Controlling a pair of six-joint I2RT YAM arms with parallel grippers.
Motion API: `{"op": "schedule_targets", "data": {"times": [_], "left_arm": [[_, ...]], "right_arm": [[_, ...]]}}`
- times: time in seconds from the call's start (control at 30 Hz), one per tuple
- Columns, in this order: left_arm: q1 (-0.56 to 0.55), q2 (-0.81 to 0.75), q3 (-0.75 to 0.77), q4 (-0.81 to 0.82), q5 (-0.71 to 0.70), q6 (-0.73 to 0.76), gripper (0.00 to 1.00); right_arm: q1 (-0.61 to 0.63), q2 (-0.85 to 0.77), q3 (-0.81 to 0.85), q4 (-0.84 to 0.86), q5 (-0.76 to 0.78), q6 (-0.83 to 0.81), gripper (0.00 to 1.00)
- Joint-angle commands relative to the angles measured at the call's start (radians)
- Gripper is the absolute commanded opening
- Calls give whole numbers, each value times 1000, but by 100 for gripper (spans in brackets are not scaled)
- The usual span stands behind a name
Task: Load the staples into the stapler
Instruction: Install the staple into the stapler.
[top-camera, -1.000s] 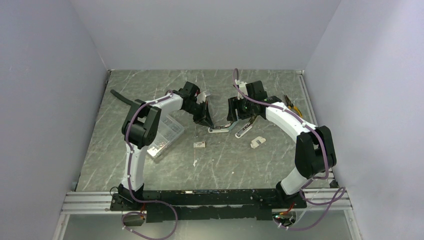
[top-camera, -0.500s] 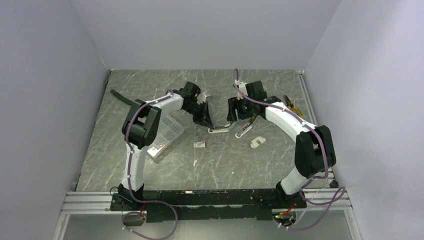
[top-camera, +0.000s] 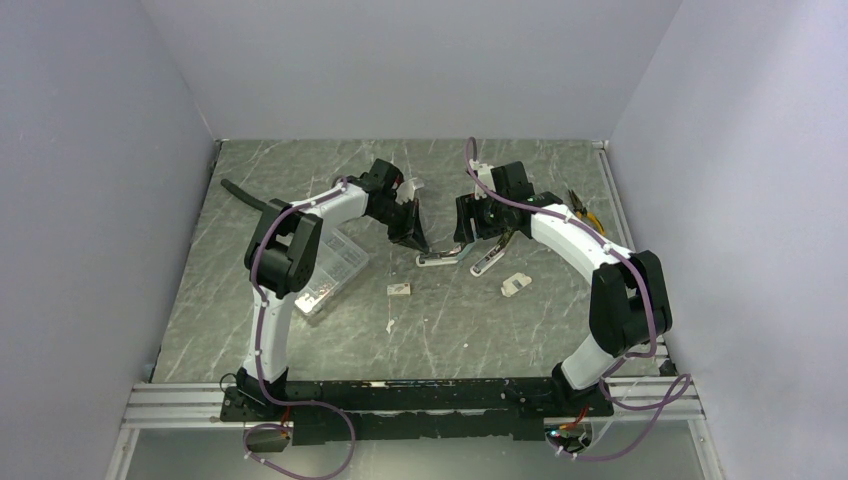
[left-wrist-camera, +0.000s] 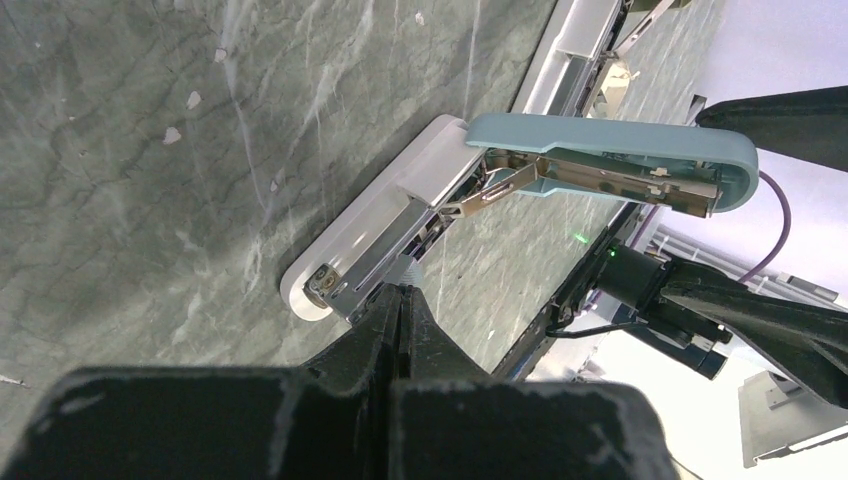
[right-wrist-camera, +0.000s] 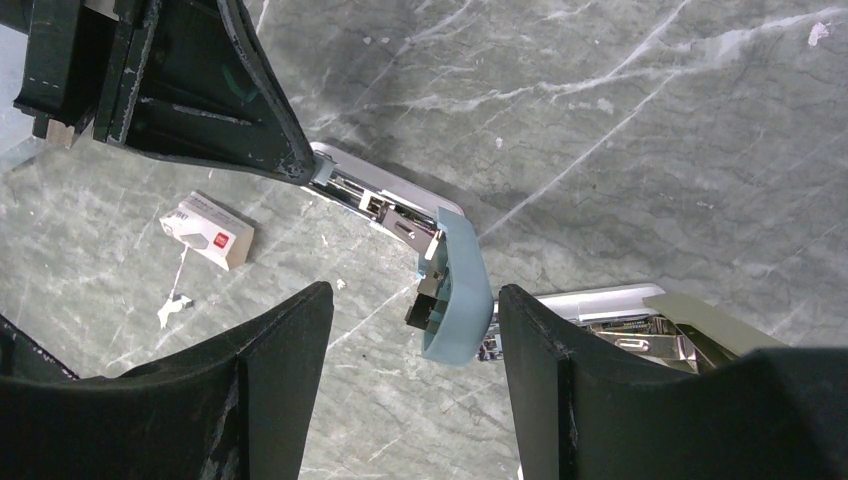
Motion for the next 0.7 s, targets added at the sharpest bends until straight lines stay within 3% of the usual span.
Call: {"op": "schedule_targets", "data": {"times": [0.0, 0.67], "left_arm": [[-10, -46, 24, 13, 5, -2, 3], [-24, -69, -26, 8, -21, -52, 3]], "right_arm": [[-3, -3, -4, 42, -13, -4, 66], [-3, 0, -8, 42, -13, -4, 66]]}}
